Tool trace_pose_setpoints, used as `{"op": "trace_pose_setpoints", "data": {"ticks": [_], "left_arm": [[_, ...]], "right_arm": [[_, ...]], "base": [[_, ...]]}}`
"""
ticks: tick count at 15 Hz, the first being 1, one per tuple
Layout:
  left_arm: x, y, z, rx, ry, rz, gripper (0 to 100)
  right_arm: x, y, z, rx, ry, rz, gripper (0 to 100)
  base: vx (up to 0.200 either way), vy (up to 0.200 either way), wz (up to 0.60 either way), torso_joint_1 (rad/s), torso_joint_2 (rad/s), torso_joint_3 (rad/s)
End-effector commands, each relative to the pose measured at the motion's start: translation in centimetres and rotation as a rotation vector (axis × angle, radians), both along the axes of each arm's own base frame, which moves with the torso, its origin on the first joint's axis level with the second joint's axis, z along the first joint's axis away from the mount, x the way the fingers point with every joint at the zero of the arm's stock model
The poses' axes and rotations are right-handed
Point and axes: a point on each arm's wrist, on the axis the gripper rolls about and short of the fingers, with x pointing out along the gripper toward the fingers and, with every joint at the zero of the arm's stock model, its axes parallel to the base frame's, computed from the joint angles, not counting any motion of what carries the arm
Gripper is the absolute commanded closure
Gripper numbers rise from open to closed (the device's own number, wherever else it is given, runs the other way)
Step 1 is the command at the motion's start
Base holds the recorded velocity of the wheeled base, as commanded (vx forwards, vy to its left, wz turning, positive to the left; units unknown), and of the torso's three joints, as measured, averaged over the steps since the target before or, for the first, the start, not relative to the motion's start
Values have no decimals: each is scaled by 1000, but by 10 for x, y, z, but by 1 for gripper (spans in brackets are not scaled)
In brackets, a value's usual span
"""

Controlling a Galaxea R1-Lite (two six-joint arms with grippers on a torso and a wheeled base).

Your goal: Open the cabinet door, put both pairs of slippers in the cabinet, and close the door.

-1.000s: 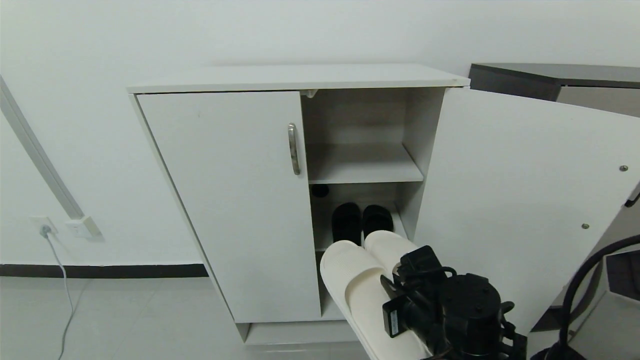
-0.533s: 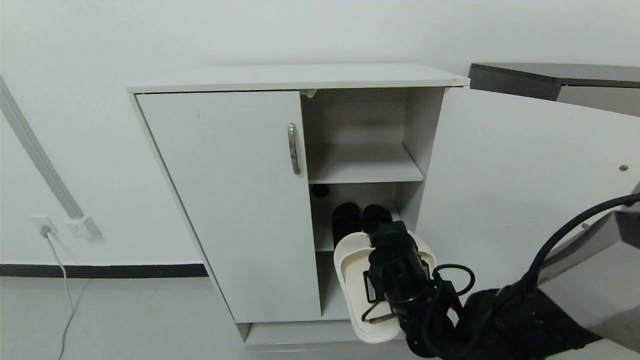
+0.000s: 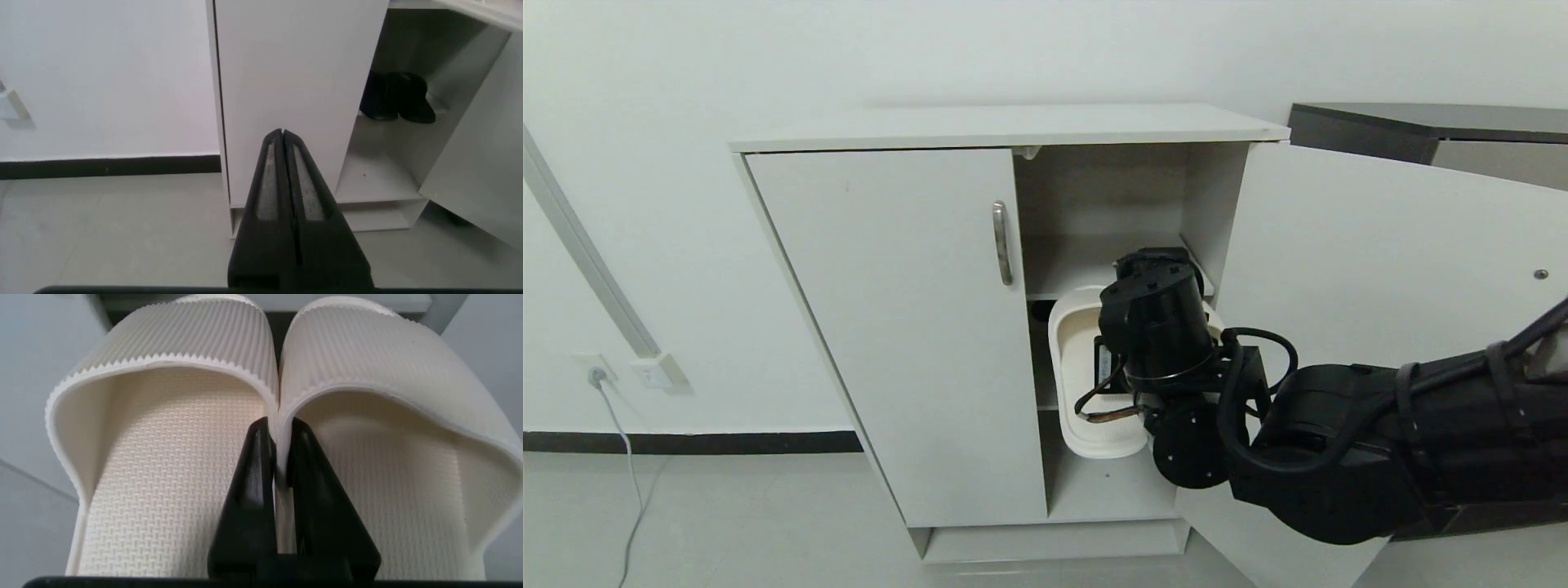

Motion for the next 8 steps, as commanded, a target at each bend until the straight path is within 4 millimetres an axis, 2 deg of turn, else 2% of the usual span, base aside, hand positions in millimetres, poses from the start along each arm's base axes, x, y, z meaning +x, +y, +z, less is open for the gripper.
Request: {"op": "trace_pose_setpoints", "data": {"ticks": [1, 6, 8], "left_arm": [[0, 0, 0, 0, 2, -1, 100], [0, 0, 0, 2, 2, -1, 100], [0, 0, 0, 2, 2, 1, 100]], "right_arm": [[3, 0, 3, 9, -7, -6, 100], [5, -2, 1, 5, -3, -13, 100], [5, -2, 1, 5, -3, -14, 100]], "base": [[0, 0, 0, 0, 0, 0], [0, 0, 0, 0, 0, 0], [200, 0, 0, 2, 0, 2]]}}
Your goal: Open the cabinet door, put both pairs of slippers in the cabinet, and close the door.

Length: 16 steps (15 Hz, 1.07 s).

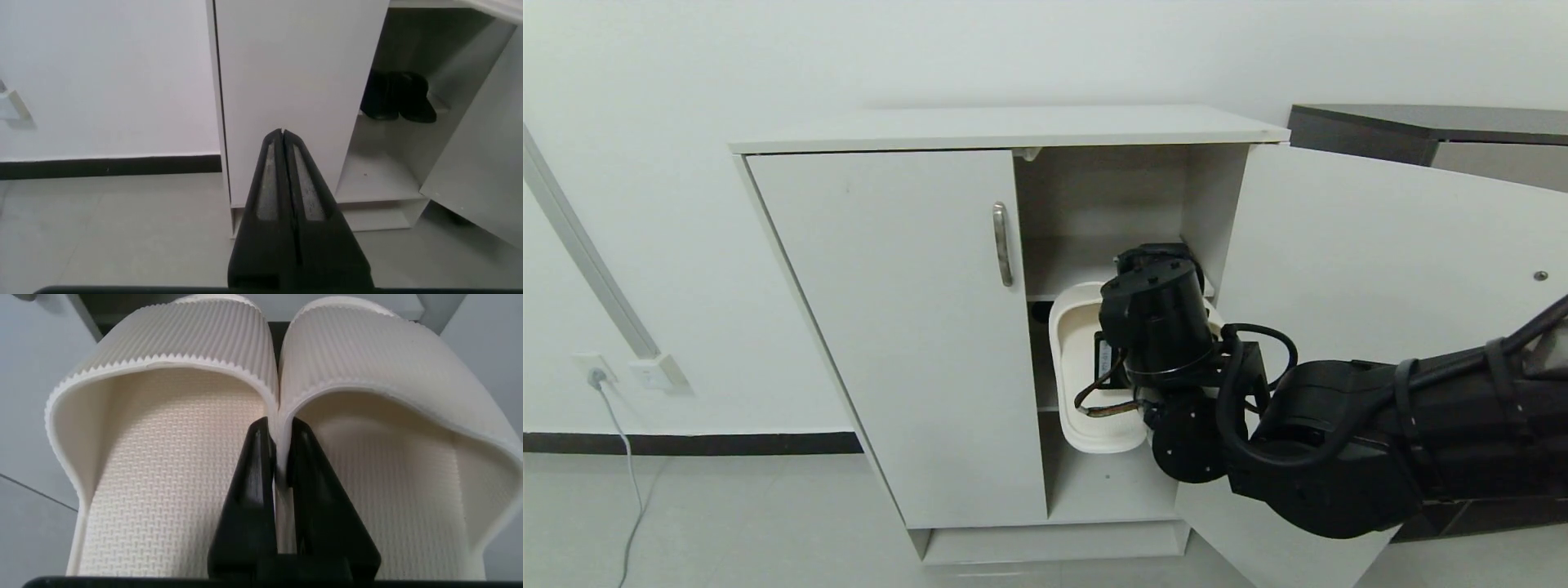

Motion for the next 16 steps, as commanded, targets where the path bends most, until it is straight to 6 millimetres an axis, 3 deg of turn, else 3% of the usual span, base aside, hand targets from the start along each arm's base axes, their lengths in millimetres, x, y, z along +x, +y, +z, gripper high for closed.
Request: {"op": "trace_pose_setpoints", "data": {"ticks": [1, 13, 16], "left_arm": [[0, 0, 0, 0, 2, 1, 100], [0, 0, 0, -3, 2, 1, 100], [0, 0, 0, -3, 2, 1, 100]], "right_arm": [[1, -1, -1, -1, 1, -3, 100], [5, -2, -2, -8, 3, -8, 100], [6, -1, -3, -16, 4, -10, 100]], "base": [[200, 0, 0, -7, 2, 2], [200, 0, 0, 6, 2, 2], [0, 0, 0, 0, 0, 0]]}}
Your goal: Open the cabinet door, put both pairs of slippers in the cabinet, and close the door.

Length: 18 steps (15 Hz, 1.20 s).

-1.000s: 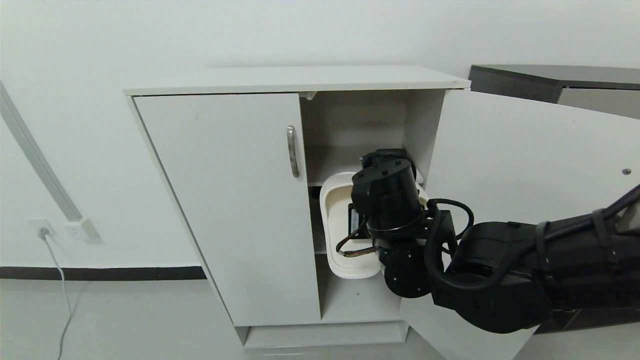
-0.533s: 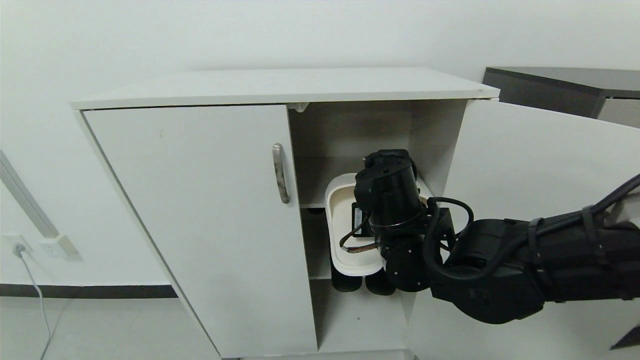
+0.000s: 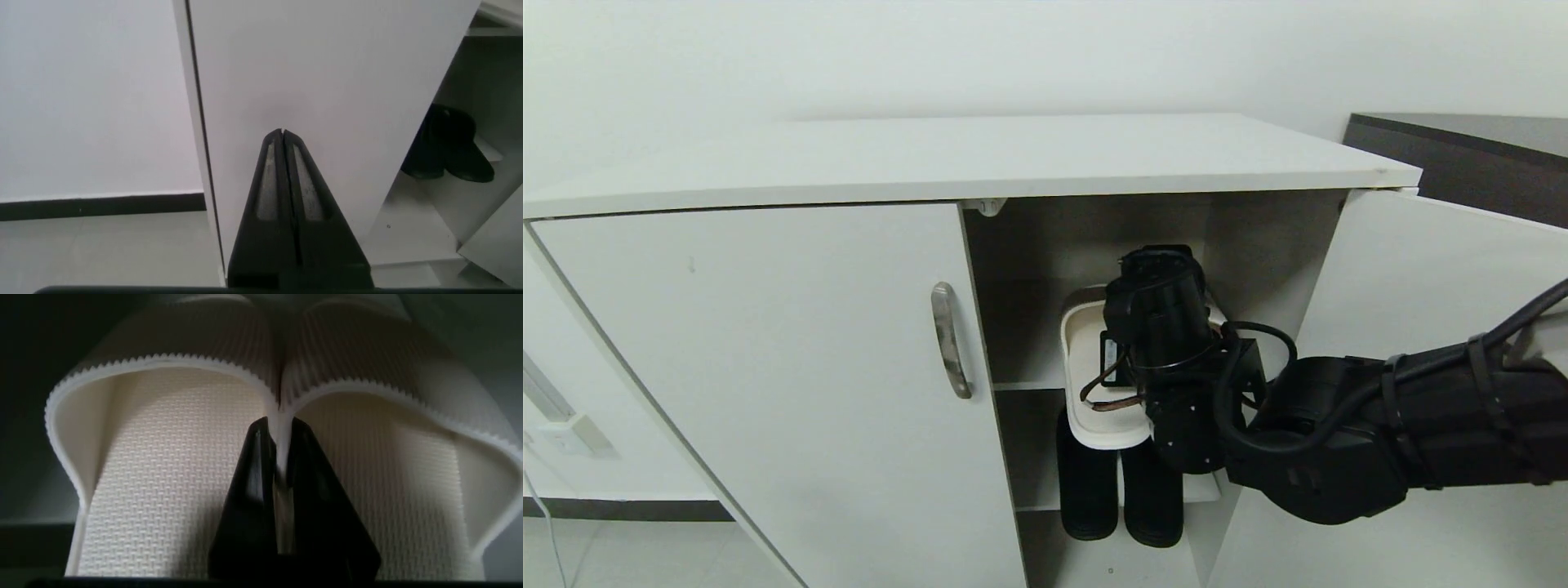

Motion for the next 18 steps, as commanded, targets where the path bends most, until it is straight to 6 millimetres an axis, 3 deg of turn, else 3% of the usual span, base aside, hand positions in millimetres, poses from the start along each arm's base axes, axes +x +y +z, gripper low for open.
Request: {"op": "trace_pose_setpoints", "data": {"ticks": [1, 11, 18], "left_arm": [[0, 0, 0, -1, 1, 0, 100], [0, 0, 0, -1, 1, 0, 100], [0, 0, 0, -1, 1, 0, 100]], "right_arm": [[3, -1, -2, -17, 2, -5, 100], [69, 3, 4, 3, -33, 21, 100], [76, 1, 1, -10, -8, 32, 100]], "base": [[0, 0, 0, 0, 0, 0], [0, 0, 0, 0, 0, 0], [0, 0, 0, 0, 0, 0]]}}
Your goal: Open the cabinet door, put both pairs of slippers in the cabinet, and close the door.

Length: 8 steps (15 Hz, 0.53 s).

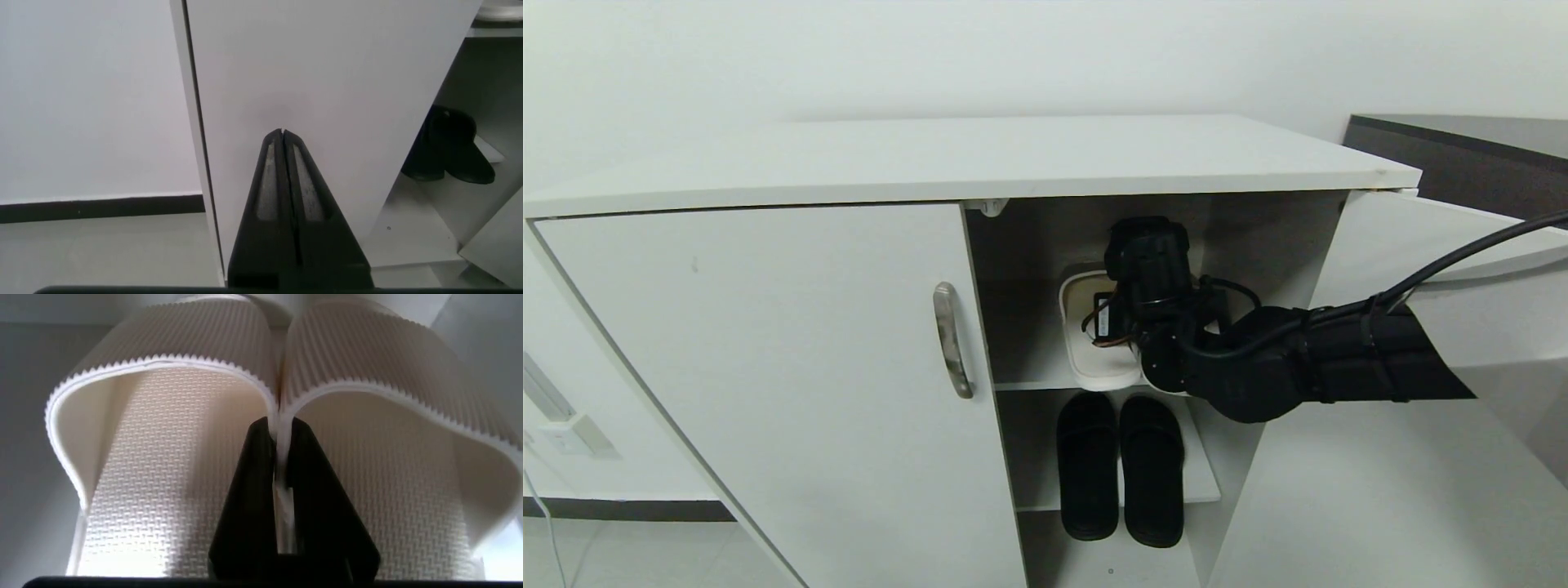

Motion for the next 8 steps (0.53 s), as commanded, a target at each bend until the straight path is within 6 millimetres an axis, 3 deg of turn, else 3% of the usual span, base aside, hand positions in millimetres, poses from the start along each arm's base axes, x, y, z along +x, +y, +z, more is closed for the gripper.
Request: {"op": "trace_pose_setpoints", "data": {"ticks": [1, 4, 5, 8], "left_arm": [[0, 0, 0, 0, 1, 0, 100], [0, 0, 0, 0, 1, 0, 100], [0, 0, 0, 0, 1, 0, 100], [0, 0, 0, 0, 1, 0, 100]], "right_arm": [[1, 0, -2, -3, 4, -1, 100], [2, 1, -6, -8, 9, -1, 100], [2, 1, -6, -9, 10, -1, 0], [-2, -2, -7, -19, 22, 6, 0]], "base": [[0, 0, 0, 0, 0, 0], [0, 0, 0, 0, 0, 0], [0, 0, 0, 0, 0, 0], [0, 0, 0, 0, 0, 0]]}}
